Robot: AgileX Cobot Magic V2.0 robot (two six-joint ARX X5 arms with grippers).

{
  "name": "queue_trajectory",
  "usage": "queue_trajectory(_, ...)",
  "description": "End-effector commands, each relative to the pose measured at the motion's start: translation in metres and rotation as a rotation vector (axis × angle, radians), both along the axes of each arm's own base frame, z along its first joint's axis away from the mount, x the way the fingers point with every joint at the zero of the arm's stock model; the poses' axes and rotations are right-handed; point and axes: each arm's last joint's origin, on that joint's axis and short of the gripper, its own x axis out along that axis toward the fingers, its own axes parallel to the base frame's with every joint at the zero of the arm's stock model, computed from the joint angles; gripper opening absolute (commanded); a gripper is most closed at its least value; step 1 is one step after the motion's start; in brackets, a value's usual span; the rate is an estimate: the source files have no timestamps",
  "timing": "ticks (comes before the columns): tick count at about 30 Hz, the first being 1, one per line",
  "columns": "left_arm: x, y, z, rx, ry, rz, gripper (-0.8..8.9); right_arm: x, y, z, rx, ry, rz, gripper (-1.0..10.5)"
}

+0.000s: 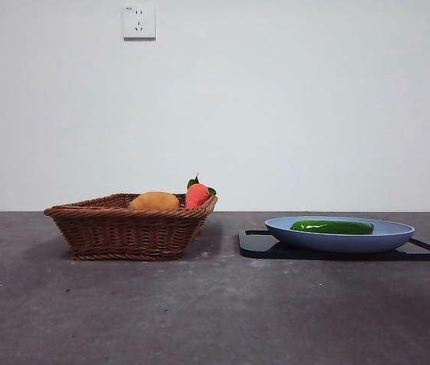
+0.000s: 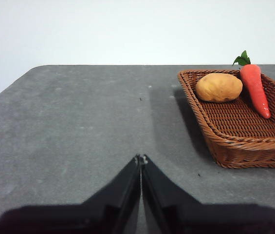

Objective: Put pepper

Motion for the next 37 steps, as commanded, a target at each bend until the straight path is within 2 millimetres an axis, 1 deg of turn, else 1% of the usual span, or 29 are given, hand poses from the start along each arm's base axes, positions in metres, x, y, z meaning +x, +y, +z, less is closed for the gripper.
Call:
queue_trajectory(1, 0.0, 0.0, -0.002, -0.009, -0.002, 0.004, 0.08, 0.001, 0.0, -0.007, 0.012, 0.001, -0.002, 0.1)
queue_trajectory(7, 0.0, 0.0, -0.002, -0.009, -0.003, 0.004, 0.08, 0.002, 0.0, -0.019, 0.017, 0.04, -0.002, 0.1)
queue_trajectory(12, 0.0, 0.0, -0.002, -0.009, -0.002, 0.004, 0.08, 0.002, 0.0, -0.027, 0.011, 0.106, -0.004, 0.1)
queue_trajectory(37, 0.0, 0.0, -0.002, -0.009, -0.002, 0.004, 0.08, 0.002, 0.0, -0.027, 0.029, 0.108, -0.006, 0.1)
